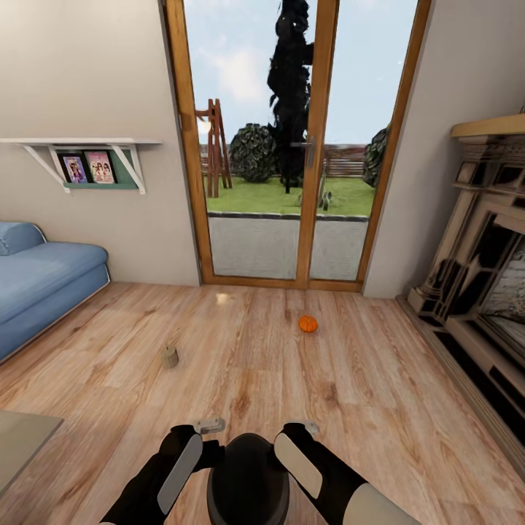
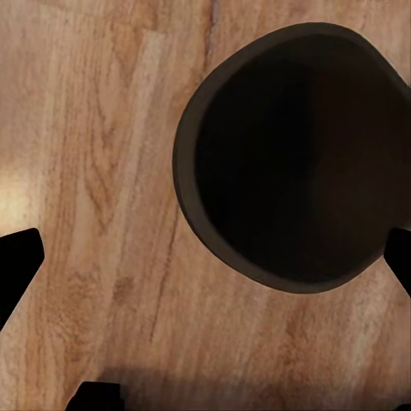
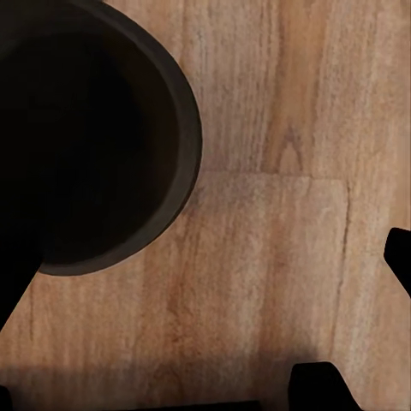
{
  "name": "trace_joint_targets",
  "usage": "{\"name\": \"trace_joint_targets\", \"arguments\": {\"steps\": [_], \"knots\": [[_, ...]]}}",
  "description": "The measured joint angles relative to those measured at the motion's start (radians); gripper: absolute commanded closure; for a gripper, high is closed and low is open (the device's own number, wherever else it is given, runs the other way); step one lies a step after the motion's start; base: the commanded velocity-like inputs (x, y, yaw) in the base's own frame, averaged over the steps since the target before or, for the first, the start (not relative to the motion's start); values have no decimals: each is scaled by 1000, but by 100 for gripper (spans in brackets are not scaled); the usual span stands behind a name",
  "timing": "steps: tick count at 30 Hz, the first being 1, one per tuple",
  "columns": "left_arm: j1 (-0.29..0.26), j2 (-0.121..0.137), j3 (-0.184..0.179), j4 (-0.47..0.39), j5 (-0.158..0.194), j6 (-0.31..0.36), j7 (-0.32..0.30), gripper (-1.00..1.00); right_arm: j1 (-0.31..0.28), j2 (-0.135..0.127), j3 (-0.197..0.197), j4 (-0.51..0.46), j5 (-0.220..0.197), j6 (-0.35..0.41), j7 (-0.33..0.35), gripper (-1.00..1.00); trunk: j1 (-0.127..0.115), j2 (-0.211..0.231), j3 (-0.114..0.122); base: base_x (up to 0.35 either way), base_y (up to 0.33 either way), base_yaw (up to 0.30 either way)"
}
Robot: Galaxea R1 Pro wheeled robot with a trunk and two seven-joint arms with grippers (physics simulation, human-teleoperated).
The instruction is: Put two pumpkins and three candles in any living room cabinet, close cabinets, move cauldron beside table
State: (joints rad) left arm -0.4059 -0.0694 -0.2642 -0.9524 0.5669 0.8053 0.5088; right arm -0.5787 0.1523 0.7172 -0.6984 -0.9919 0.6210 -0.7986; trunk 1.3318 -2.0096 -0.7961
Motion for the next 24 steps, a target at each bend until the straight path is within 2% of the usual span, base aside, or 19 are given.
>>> {"name": "trace_joint_targets", "arguments": {"steps": [8,15,22,24], "knots": [[0,0,-1,4,3,-1,-3,-100,0,-3,0,-1,0,-6,1,-100,0,0,0,0,0,0],[0,1,-2,8,2,-2,-8,-100,0,-7,0,-3,0,-12,10,-100,27,-49,-22,0,0,0],[0,2,-2,9,3,-16,-9,-100,0,-10,0,-3,7,-12,102,-100,54,-98,-44,0,0,0],[0,2,-2,10,4,-19,-10,-100,0,-10,0,-3,9,-12,111,-100,61,-112,-50,0,0,0]]}}
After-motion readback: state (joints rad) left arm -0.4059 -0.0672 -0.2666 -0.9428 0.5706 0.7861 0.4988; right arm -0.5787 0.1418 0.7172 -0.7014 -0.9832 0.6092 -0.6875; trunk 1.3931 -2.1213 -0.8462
